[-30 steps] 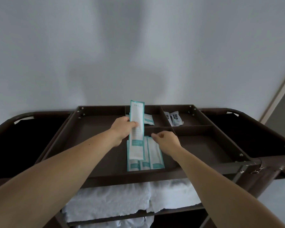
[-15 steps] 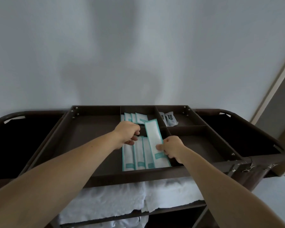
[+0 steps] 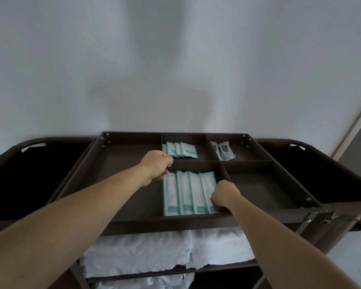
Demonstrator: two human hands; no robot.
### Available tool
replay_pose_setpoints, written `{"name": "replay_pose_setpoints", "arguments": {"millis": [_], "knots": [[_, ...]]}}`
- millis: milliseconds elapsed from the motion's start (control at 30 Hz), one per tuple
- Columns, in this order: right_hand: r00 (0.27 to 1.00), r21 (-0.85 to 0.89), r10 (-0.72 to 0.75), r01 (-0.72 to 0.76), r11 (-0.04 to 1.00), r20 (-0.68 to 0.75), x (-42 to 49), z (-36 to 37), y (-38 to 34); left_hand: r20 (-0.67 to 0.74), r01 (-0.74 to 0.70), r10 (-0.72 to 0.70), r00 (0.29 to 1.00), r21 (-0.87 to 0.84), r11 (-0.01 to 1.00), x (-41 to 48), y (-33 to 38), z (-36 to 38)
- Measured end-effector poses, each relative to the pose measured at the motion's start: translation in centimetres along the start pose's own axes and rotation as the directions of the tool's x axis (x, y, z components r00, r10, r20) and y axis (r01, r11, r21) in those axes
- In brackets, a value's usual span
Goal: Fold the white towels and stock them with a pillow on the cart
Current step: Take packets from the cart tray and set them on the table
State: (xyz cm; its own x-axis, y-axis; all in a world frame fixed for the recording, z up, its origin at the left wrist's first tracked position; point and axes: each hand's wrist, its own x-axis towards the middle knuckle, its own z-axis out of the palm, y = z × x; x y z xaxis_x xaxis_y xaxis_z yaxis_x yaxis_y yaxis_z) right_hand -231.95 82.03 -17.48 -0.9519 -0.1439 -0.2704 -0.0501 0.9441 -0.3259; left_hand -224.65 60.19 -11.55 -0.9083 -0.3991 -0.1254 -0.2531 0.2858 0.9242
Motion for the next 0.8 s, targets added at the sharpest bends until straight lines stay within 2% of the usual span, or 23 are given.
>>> {"name": "replay_pose_setpoints", "arguments": {"millis": [133,267,367,467,567,800], "knots": [[0.998,-0.064,-0.054,0.052,0.997,-0.034,-0.1,0.3,0.0,-0.014,-0.004,0.005,1.0,0.026,1.0,-0.6,0.3,-0.5],[0.996,-0.048,-0.074,0.072,0.996,-0.051,-0.7,-0.2,0.2,-0.069,-0.013,0.017,0.998,0.05,0.999,-2.0,0.7,-1.4],[0.98,-0.06,-0.161,0.154,0.986,-0.115,-1.6,-0.8,-1.2,-0.128,-0.043,0.058,0.99,0.115,0.992,-3.7,0.6,-2.6],[0.928,-0.152,-0.356,0.338,0.929,-0.111,-3.1,-1.0,-4.8,-0.207,-0.056,0.104,0.973,0.226,0.973,-5.9,-0.3,-4.9],[0.855,-0.204,-0.518,0.502,0.841,-0.032,-5.6,0.1,-9.2,-0.232,0.009,0.062,0.971,0.296,0.955,-8.1,-2.0,-8.4],[0.739,-0.201,-0.673,0.667,0.718,0.048,-11.7,3.7,-19.9,-0.357,0.207,-0.038,0.933,0.449,0.869,-14.9,-7.2,-20.2]]}}
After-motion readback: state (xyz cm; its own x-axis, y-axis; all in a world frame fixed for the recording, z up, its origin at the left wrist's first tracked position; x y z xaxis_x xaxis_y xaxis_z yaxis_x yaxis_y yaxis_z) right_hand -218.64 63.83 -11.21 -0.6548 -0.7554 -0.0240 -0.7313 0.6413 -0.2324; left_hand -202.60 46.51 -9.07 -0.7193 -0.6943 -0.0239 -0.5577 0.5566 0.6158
